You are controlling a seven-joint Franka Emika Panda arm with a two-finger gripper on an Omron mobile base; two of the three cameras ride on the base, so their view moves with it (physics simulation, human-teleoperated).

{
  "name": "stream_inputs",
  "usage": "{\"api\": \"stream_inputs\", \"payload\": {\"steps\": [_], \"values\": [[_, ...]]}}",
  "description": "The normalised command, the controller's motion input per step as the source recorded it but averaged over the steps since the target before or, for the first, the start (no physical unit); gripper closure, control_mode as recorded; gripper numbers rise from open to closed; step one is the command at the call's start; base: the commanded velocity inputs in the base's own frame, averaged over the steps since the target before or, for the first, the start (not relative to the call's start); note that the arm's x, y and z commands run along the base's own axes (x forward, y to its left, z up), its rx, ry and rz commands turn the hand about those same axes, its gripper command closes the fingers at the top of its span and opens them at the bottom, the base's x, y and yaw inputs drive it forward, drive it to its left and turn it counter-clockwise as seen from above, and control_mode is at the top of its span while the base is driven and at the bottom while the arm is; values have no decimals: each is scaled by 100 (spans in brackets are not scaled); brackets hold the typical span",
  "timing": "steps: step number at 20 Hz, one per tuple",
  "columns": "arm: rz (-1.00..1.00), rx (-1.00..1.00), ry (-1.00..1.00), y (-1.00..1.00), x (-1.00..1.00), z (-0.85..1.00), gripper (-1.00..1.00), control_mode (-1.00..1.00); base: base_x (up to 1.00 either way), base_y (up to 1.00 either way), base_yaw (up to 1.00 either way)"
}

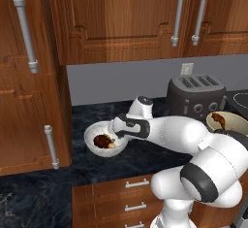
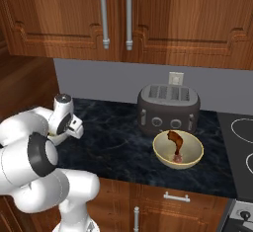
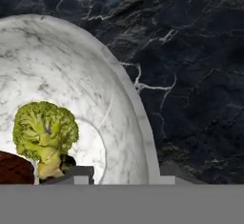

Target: Place the bowl containing the broccoli and steak in the microwave. Close the microwave door and press the start button to microwave the meal.

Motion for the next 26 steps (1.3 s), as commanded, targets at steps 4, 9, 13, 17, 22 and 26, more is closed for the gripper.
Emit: {"api": "stream_inputs", "payload": {"steps": [4,9,13,17,22,26], "values": [[0,0,-1,0,0,-4,100,-100,0,0,0],[0,2,0,-9,-1,2,100,-100,0,0,0],[0,5,0,-55,-17,43,100,-100,0,0,0],[-4,8,0,-85,-32,74,100,-100,0,0,0],[-9,15,-1,-98,-51,76,100,-100,0,0,0],[-9,21,-2,-100,-50,67,100,-100,0,0,0]]}}
